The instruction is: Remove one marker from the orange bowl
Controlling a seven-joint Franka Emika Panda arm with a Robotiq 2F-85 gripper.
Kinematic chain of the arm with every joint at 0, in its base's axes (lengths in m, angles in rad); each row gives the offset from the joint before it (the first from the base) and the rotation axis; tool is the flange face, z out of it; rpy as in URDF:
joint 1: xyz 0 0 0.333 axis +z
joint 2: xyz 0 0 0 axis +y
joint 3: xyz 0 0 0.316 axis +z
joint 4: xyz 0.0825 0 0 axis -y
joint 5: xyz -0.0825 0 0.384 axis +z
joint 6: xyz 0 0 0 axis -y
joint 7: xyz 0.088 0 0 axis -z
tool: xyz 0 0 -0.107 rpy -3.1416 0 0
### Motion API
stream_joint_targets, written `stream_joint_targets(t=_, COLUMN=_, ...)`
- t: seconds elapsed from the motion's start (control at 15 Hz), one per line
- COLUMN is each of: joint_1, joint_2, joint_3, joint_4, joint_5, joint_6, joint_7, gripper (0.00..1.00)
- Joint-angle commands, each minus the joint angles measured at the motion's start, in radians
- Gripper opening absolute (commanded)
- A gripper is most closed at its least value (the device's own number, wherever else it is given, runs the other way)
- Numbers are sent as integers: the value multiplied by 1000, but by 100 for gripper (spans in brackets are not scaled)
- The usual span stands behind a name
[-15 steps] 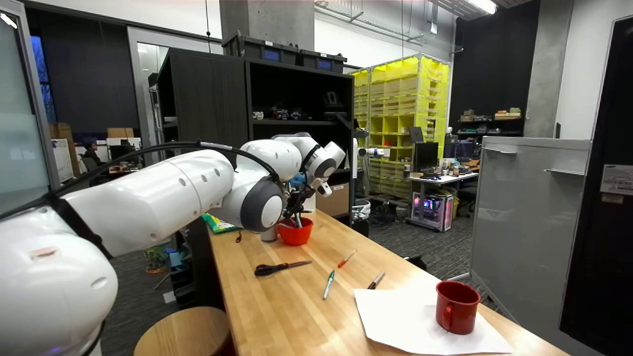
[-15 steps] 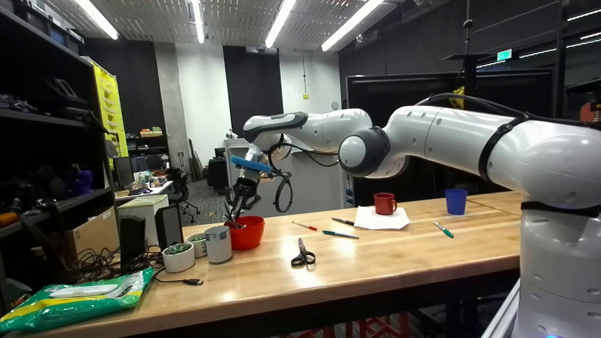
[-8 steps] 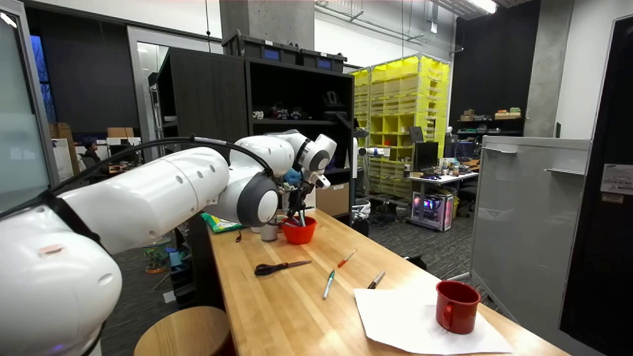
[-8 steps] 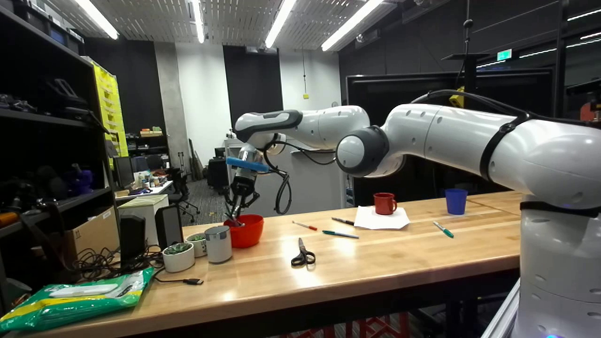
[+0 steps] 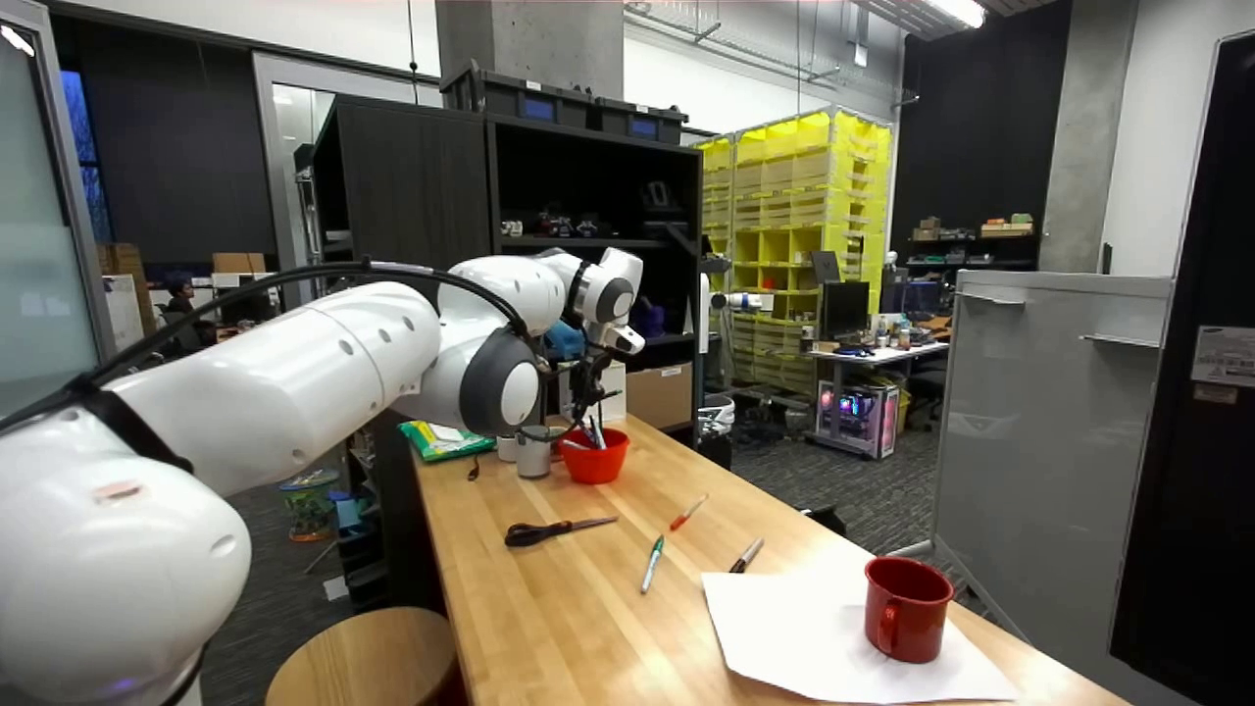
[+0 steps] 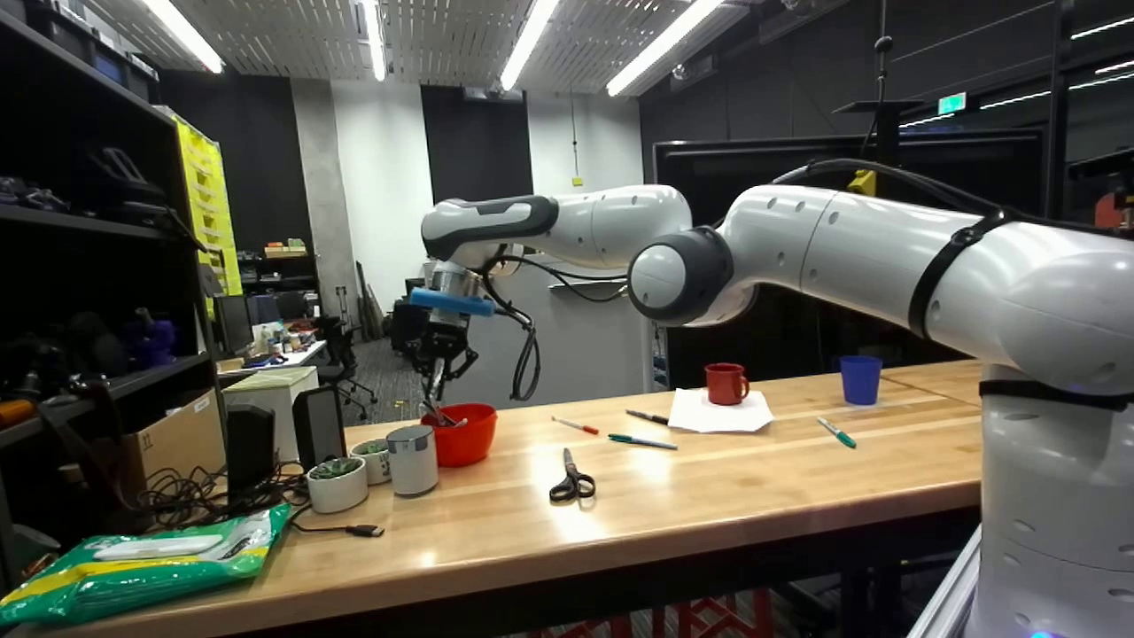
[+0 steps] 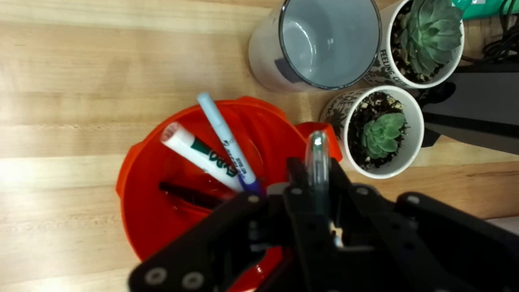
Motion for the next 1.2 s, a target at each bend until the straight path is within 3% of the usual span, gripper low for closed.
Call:
stream_joint_targets(t=0.0, joint_1=27, joint_2=-38, joint_3=-29, joint_4=-20, joint_5=-46, joint_6=16, joint_7=-7, gripper=4)
stream_joint_targets(t=0.67, joint_1=65, joint_2=-61, joint_3=-78, joint_4=-13, joint_5=-119, joint_6=103, joint_7=19, gripper=4)
stream_joint_targets(t=1.13, joint_1=-1, joint_2=-73, joint_3=-16, joint_4=-18, joint_5=-24, joint_6=159, joint_7=77, gripper=4)
